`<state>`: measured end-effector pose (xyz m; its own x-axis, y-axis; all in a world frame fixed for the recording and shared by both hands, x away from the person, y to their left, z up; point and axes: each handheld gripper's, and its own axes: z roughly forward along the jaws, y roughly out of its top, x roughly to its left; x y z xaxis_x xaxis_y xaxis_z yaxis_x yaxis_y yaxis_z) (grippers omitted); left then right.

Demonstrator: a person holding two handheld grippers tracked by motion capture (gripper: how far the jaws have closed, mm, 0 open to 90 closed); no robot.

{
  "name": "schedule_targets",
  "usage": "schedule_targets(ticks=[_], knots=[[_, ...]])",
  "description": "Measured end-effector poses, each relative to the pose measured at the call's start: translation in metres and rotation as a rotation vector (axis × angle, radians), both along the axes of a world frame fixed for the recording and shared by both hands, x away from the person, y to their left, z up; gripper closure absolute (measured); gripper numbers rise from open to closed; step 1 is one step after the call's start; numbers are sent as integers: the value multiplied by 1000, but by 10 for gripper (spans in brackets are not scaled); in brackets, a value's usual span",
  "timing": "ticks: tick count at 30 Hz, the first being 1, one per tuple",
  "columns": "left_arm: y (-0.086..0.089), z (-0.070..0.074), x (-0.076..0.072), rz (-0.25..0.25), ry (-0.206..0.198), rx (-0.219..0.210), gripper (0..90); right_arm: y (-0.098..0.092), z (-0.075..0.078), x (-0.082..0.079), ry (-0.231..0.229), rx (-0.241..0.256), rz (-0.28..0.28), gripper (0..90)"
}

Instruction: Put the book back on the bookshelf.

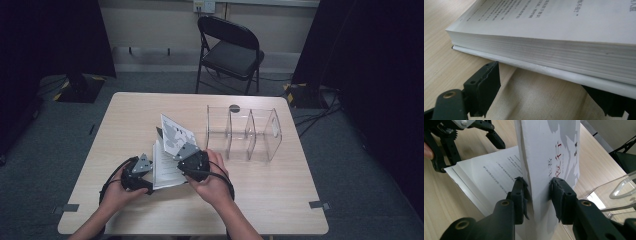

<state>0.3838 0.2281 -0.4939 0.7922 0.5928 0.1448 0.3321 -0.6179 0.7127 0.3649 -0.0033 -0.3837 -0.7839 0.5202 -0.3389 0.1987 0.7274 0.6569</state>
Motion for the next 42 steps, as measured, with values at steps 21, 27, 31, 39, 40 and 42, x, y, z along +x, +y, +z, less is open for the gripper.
schedule_targets(ticks=[21,27,31,39,40,42], knots=[[-10,28,-11,-96,-194,54,206,4,14,4,11,-45,41,631],[-10,33,-11,-118,-237,40,216,5,19,9,44,-56,64,622],[-10,34,-10,-132,-251,39,200,7,18,8,44,-63,65,619],[-13,35,-12,-213,-268,89,287,11,18,9,45,-79,94,611],[-13,35,-12,-217,-273,98,300,11,18,9,44,-84,96,611],[-14,36,-13,-220,-267,105,328,12,18,9,42,-86,96,610]])
